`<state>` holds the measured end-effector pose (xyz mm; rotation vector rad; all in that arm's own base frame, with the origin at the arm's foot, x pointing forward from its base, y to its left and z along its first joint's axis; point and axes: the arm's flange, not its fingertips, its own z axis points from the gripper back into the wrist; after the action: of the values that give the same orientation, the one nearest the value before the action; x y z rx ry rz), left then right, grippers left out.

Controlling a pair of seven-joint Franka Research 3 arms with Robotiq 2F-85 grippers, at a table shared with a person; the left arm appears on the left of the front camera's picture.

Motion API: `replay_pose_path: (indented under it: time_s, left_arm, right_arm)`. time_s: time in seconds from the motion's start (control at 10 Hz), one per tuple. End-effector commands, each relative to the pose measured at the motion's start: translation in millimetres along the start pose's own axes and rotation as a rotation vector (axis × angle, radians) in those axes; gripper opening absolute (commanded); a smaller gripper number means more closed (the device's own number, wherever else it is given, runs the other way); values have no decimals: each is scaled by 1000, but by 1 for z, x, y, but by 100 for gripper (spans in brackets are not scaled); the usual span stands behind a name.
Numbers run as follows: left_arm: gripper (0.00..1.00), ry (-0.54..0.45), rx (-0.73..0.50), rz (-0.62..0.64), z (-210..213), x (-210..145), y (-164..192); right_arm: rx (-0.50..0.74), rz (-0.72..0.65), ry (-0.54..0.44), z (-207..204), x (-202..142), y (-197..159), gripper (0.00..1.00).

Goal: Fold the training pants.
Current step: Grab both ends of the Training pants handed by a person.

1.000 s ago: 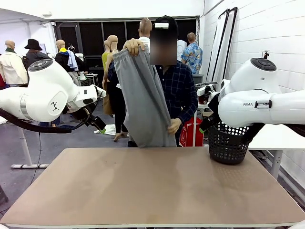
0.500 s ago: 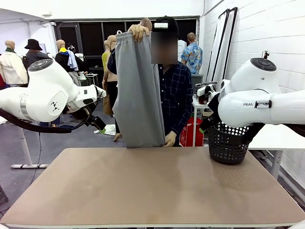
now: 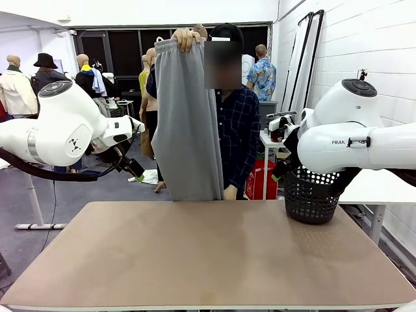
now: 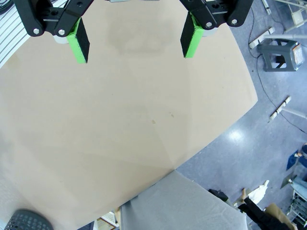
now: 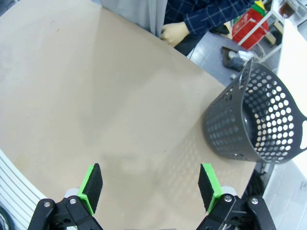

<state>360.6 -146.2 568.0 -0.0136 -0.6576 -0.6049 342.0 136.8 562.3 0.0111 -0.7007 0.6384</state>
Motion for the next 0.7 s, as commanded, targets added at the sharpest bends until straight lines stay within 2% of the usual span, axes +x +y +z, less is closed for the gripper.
replay_pose_path:
  time_s: [0.0, 0.6]
  left_arm:
    - [100, -1, -2, -1, 0, 0, 0]
    - [100, -1, -2, -1, 0, 0, 0]
  right_arm:
    - [1, -1, -1, 0, 0, 0, 100]
    - [1, -1, -1, 0, 0, 0, 100]
